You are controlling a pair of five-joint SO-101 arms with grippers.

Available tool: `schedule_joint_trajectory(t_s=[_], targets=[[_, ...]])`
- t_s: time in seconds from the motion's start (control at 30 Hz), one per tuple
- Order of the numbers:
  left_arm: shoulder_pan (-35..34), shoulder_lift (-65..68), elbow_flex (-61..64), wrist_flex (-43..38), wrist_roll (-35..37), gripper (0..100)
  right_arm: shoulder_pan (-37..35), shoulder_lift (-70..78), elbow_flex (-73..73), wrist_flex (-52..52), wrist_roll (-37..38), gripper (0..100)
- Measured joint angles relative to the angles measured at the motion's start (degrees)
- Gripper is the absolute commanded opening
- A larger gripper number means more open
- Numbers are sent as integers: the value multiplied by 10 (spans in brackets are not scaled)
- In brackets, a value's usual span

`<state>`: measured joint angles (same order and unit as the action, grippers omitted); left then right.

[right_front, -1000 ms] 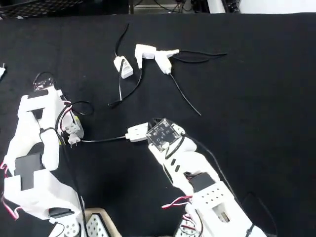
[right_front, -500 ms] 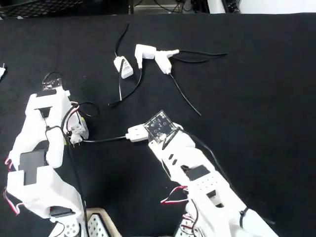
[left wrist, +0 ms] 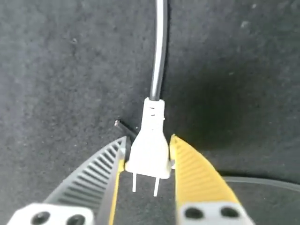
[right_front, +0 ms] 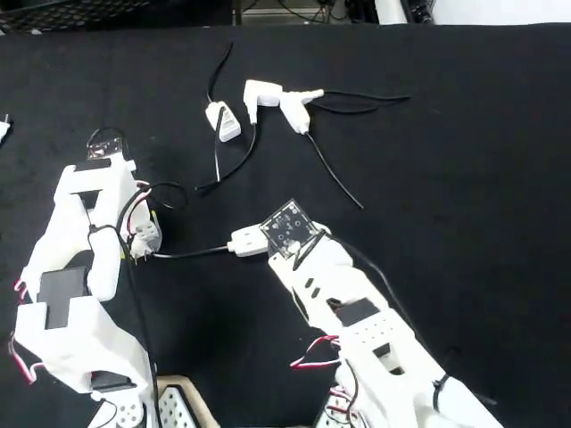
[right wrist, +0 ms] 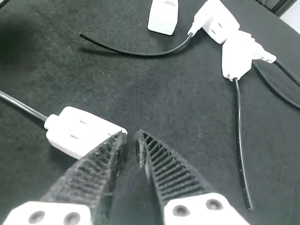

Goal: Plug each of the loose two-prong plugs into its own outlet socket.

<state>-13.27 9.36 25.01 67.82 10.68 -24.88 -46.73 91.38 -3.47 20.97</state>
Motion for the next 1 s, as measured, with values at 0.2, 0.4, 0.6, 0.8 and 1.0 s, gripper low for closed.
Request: schedule_joint_trajectory(t_s=[0.2, 0.4, 0.6, 0.8, 1.0], targets=[[0, 1, -18, 5, 0, 30, 0, 0, 0, 0, 1, 39], [29, 0, -33, 5, 0, 30, 0, 0, 0, -2, 1, 36], [102, -104, -33, 5, 3, 30, -2, -5, -3, -2, 1, 36], [202, -250, 42, -17, 101, 30, -30, -121, 33, -2, 0, 35], [285, -369, 168, -116, 140, 30, -33, -320, 58, 113, -42, 35]])
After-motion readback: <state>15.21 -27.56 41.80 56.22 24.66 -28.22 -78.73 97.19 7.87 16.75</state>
